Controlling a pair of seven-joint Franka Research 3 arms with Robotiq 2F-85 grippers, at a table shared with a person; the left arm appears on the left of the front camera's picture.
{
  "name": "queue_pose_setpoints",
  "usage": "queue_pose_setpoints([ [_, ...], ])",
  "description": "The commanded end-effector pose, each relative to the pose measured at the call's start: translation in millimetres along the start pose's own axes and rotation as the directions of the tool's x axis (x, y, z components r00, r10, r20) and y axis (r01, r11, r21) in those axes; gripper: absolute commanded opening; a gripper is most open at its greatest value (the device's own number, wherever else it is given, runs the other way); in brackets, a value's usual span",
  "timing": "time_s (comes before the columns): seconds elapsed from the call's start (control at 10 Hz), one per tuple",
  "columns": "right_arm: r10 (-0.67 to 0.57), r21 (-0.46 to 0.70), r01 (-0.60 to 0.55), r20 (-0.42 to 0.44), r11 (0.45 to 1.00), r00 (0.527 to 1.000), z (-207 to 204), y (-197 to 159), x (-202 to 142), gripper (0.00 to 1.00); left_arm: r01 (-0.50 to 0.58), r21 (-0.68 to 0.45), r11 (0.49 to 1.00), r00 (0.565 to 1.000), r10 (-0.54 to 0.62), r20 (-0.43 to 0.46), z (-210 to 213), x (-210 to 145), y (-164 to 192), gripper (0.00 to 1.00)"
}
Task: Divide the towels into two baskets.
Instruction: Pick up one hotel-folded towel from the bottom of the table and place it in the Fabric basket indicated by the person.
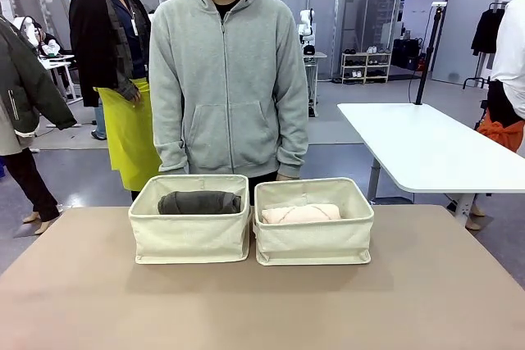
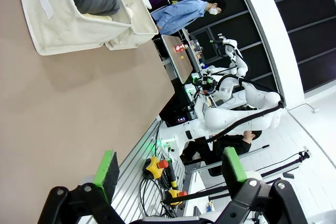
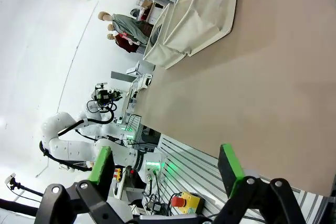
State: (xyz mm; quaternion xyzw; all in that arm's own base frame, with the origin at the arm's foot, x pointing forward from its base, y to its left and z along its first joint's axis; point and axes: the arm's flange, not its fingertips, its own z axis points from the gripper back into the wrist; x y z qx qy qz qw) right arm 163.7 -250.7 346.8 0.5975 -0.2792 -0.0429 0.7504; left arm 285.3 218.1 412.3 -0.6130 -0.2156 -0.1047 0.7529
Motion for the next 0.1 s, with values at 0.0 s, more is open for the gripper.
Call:
queue_pose_setpoints([
  [0.0, 0.019, 0.008, -0.019, 0.004, 1.0, 1.0, -0.5, 4.2, 1.5, 1.0, 0.013, -0.01, 1.0, 1.0, -0.013, 0.008, 2.4, -1.7, -3.2, 1.0],
])
